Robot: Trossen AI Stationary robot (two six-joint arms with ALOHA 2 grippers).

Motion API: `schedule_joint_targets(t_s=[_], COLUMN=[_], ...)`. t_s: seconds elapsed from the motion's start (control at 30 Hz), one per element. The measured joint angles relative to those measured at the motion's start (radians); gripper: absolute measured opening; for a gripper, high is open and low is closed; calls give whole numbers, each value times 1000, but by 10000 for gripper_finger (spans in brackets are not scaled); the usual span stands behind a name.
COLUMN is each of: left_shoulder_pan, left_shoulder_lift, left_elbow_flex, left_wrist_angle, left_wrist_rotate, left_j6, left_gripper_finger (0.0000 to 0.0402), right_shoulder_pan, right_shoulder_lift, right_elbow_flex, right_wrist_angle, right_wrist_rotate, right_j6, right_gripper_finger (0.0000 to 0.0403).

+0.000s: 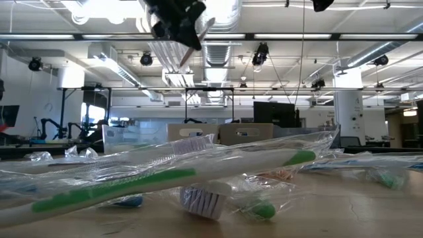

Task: Pick & Place Toothbrushes
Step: Put the orange toothbrush into the white bin

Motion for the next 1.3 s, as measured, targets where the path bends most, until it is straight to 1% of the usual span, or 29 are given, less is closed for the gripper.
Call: schedule_joint_targets(t_s=[0.13, 0.27, 0.33, 0.47, 0.57, 0.67, 0.77, 0.9, 1.13, 1.2, 1.3], left_shoulder_pan=[76, 150, 184, 223, 240, 258, 268, 278, 302, 312, 322], left_shoulder_lift=[36, 73, 86, 122, 148, 185, 235, 319, 472, 506, 545], left_elbow_flex=[0, 0, 0, 0, 3, 31, 94, 242, 532, 587, 625], left_wrist_angle=[-23, -27, -27, -26, -28, -40, -91, -227, -526, -584, -620], left_wrist_rotate=[40, 149, 190, 201, 215, 270, 287, 287, 289, 312, 354], left_j6=[-12, -32, -53, -65, -64, -64, -65, -72, -131, -156, -186], left_gripper_finger=[31, 26, 26, 33, 33, 27, 27, 32, 28, 29, 31], right_shoulder_pan=[0, 0, -2, -3, -2, -3, -2, -2, -2, -2, -2], right_shoulder_lift=[12, 26, 35, 50, 63, 72, 66, 39, -47, -74, -105], right_elbow_flex=[0, 0, 0, 0, 0, 0, 0, 0, 0, 0, 0], right_wrist_angle=[-1, -2, 9, 22, 23, 23, 22, 11, -149, -197, -234], right_wrist_rotate=[-2, -2, -2, -2, -2, -2, -2, -2, -2, -2, -2], right_j6=[2, -2, -34, -112, -134, -134, -138, -94, -18, 7, 32], right_gripper_finger=[277, 288, 294, 307, 316, 326, 335, 348, 361, 358, 352])
